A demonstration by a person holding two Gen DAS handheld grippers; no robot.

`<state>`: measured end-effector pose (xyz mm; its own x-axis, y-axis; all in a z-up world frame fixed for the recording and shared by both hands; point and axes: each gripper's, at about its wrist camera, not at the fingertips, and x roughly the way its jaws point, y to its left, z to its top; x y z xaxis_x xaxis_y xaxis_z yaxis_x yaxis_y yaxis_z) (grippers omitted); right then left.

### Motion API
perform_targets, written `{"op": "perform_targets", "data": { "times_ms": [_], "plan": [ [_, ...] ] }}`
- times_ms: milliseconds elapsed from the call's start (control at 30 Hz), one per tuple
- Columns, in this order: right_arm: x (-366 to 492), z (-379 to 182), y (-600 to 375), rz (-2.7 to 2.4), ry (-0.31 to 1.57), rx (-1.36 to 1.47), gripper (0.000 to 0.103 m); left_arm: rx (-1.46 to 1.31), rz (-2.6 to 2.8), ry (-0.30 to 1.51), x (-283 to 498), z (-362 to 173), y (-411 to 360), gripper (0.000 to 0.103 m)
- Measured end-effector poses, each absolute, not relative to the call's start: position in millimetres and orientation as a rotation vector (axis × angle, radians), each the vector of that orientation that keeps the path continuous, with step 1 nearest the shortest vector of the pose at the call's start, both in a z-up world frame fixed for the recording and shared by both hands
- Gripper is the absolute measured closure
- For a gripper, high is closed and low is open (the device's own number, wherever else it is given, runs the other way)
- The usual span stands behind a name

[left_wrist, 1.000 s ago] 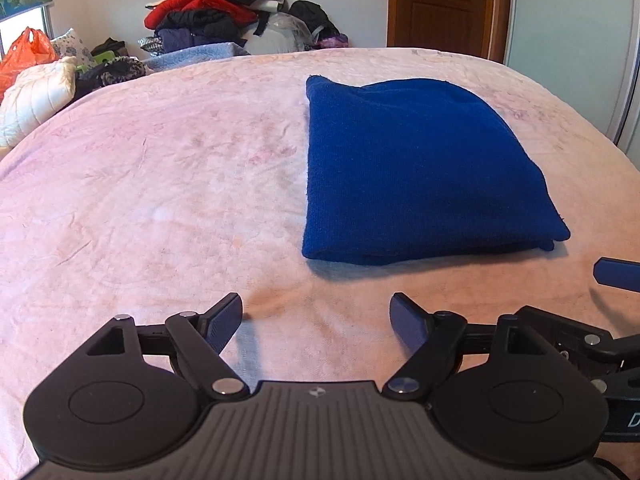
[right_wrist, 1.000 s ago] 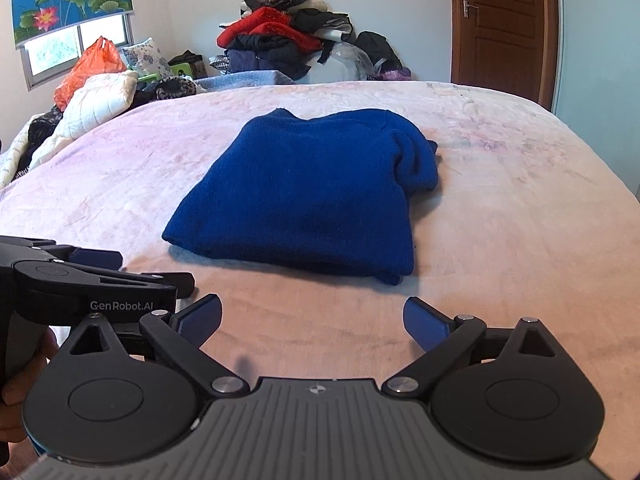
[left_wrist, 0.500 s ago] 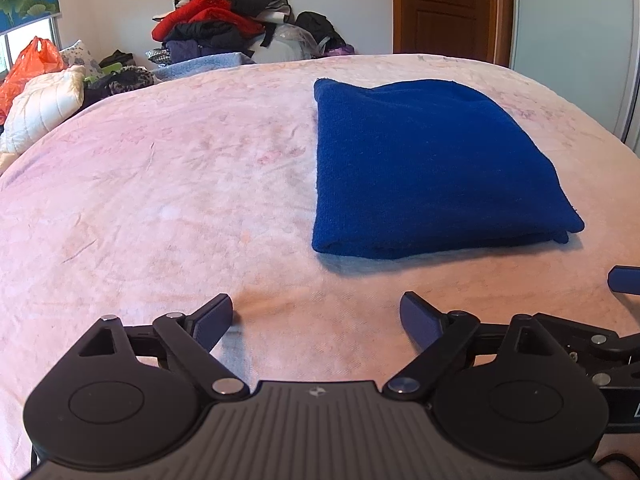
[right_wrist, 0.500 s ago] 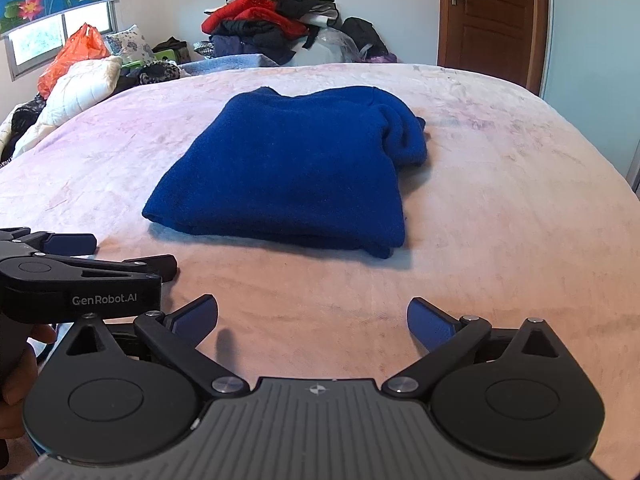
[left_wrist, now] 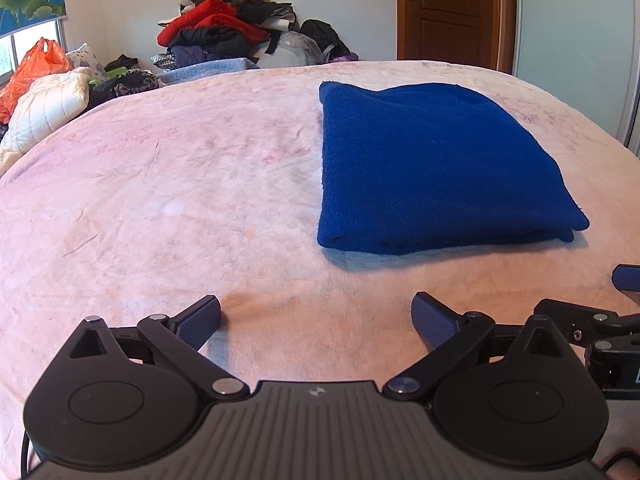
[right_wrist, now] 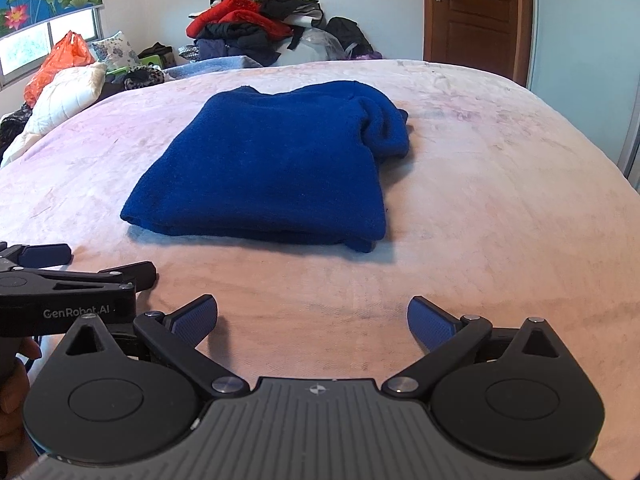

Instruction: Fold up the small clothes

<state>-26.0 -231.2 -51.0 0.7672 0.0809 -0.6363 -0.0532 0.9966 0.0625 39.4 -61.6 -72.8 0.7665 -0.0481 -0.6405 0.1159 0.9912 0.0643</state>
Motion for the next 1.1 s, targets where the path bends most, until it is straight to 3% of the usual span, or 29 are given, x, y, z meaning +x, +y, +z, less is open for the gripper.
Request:
{"op": "perform_targets", "data": {
  "times_ms": [1100],
  "plan": [
    [-28.1,-59.8,-220.2,0.035,0.659,-0.041,0.000,0.052,-0.103,0.663,33.8,-76.9,-53.8,0.000]
  ]
}}
